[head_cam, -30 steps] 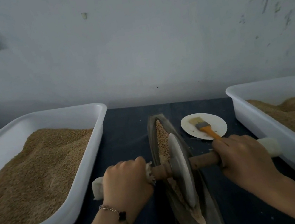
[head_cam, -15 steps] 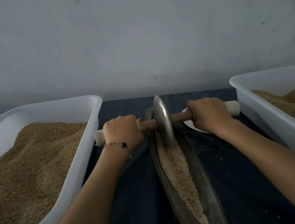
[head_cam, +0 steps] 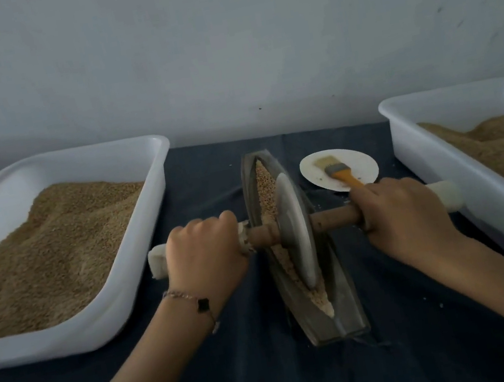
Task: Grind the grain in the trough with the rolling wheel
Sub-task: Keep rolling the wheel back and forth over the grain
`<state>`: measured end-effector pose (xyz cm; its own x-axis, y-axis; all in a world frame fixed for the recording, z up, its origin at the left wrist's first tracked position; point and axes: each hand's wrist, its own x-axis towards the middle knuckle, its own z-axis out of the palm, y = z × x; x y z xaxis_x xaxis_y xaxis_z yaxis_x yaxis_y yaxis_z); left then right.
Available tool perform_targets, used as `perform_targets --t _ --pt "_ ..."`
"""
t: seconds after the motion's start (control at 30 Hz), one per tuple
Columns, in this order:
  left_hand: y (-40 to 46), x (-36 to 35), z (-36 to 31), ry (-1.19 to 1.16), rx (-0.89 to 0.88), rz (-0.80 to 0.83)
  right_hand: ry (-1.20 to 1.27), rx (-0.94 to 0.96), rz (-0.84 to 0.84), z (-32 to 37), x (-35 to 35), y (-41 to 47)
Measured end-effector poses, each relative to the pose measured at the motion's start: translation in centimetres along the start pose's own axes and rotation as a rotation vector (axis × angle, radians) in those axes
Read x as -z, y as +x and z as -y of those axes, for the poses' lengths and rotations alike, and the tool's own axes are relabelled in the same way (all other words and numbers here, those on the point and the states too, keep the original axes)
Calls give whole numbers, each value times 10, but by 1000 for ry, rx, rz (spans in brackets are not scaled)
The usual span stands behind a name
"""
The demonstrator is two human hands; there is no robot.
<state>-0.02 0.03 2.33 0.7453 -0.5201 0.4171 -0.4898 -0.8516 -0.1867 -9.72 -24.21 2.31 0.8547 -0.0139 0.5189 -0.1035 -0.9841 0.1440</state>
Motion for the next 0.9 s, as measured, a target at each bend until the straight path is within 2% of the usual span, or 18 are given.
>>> perform_targets --t 0.13,0.33,0.4,0.67,0.9 --pt "-12 3 0 -58 4 -7 -22 24 25 2 7 -2" --pt "16 -14 6 -143 90 126 -81 0 -39 2 -14 31" --pt "31 -20 9 -191 105 157 -100 -2 -11 1 -24 48" --pt "91 -35 13 -111 115 103 -25 -92 132 -12 -54 102" --pt "92 -40 16 -145 113 128 -59 -91 92 -8 -52 99"
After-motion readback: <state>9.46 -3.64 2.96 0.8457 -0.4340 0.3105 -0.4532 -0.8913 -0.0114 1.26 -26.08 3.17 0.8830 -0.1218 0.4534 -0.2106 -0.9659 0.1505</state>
